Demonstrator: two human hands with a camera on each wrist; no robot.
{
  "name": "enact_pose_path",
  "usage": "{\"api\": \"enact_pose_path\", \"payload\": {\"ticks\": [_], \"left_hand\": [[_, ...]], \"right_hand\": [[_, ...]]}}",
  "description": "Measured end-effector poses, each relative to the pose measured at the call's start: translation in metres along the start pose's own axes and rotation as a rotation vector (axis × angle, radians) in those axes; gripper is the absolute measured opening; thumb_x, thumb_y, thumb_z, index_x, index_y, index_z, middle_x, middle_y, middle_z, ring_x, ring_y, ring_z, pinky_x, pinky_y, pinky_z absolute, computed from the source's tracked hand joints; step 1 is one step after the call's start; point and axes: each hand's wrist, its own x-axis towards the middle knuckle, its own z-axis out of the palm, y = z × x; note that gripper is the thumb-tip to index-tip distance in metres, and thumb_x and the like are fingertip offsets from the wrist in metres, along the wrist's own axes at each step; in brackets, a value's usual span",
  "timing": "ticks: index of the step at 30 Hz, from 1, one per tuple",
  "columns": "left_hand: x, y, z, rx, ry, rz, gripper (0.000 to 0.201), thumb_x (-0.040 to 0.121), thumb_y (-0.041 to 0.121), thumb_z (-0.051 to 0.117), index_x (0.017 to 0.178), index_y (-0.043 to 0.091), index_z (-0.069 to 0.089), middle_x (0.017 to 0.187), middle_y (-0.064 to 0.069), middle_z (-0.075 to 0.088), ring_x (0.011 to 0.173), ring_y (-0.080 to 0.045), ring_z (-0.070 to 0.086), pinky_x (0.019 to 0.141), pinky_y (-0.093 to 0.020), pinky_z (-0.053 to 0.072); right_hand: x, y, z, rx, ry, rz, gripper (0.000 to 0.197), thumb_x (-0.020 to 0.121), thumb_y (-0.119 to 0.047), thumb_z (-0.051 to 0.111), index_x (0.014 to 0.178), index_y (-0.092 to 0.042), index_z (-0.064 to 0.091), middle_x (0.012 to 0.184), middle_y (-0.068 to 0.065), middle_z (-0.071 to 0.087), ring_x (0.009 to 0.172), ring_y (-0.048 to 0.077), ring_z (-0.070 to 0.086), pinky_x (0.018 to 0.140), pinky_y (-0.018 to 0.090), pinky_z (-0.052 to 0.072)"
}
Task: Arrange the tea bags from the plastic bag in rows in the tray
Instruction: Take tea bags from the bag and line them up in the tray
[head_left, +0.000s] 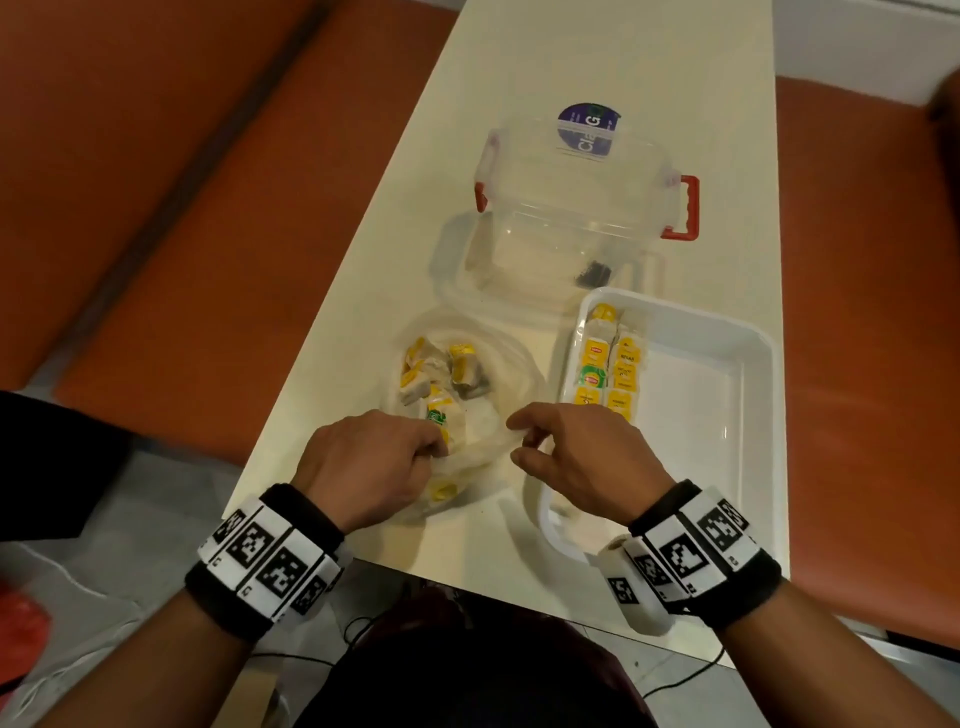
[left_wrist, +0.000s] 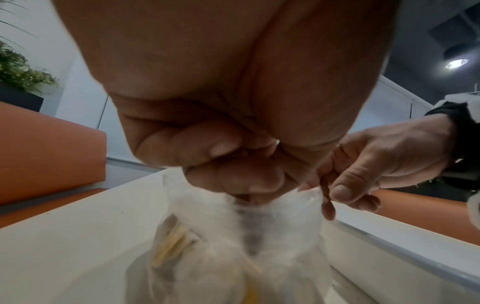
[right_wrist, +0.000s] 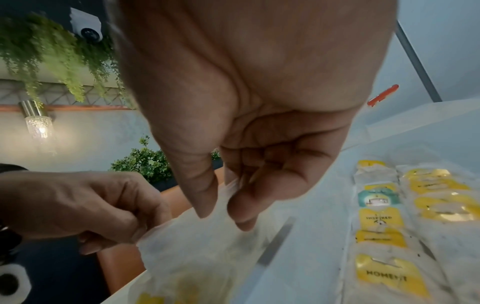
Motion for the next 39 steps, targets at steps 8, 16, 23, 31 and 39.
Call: {"api": "enact_pose_path", "payload": {"ticks": [8, 16, 23, 31, 39], "left_hand": [[0.051, -0.002, -0.024, 0.019, -0.018, 0.184, 0.033, 0.099, 0.030, 0.052, 0.129, 0.044, 0.055, 0.132, 0.015, 0.055, 0.112, -0.016, 0.057, 0.074, -0.031, 0.040], [0.087, 0.005, -0.030, 0.523, -0.278, 0.426, 0.046, 0.087, 0.052, 0.066, 0.131, 0.045, 0.054, 0.128, 0.003, 0.050, 0.117, -0.024, 0.046, 0.079, -0.034, 0.036], [0.092, -0.006, -0.030, 0.377, -0.215, 0.448, 0.022, 0.080, 0.049, 0.070, 0.099, 0.040, 0.063, 0.106, 0.012, 0.049, 0.093, -0.015, 0.043, 0.073, -0.033, 0.039], [0.085, -0.018, -0.034, -0.070, -0.189, 0.365, 0.020, 0.083, 0.036, 0.069, 0.088, 0.031, 0.051, 0.094, 0.011, 0.065, 0.087, -0.017, 0.056, 0.070, -0.035, 0.047], [0.079, -0.026, -0.038, -0.696, -0.274, 0.251, 0.032, 0.097, 0.015, 0.062, 0.127, 0.028, 0.059, 0.118, -0.004, 0.066, 0.103, -0.023, 0.067, 0.086, -0.036, 0.057]], "right_hand": [[-0.006, -0.010, 0.006, -0.101, 0.019, -0.007, 0.021, 0.098, -0.044, 0.053, 0.114, -0.042, 0.067, 0.102, -0.018, 0.072, 0.099, 0.012, 0.065, 0.077, 0.033, 0.052], [-0.009, -0.013, 0.010, -0.095, 0.033, 0.012, 0.022, 0.099, -0.045, 0.051, 0.111, -0.042, 0.069, 0.102, -0.017, 0.073, 0.095, 0.013, 0.066, 0.074, 0.035, 0.053], [-0.008, -0.012, 0.012, -0.075, 0.037, 0.033, 0.022, 0.098, -0.043, 0.051, 0.111, -0.041, 0.069, 0.101, -0.016, 0.073, 0.095, 0.014, 0.066, 0.074, 0.035, 0.054], [-0.008, -0.010, 0.013, -0.055, 0.024, 0.037, 0.021, 0.098, -0.043, 0.053, 0.111, -0.041, 0.069, 0.100, -0.018, 0.073, 0.095, 0.011, 0.065, 0.069, 0.029, 0.048], [-0.008, -0.007, 0.012, -0.054, 0.032, 0.018, 0.023, 0.099, -0.043, 0.051, 0.113, -0.040, 0.069, 0.102, -0.016, 0.073, 0.096, 0.012, 0.065, 0.073, 0.033, 0.053]]}}
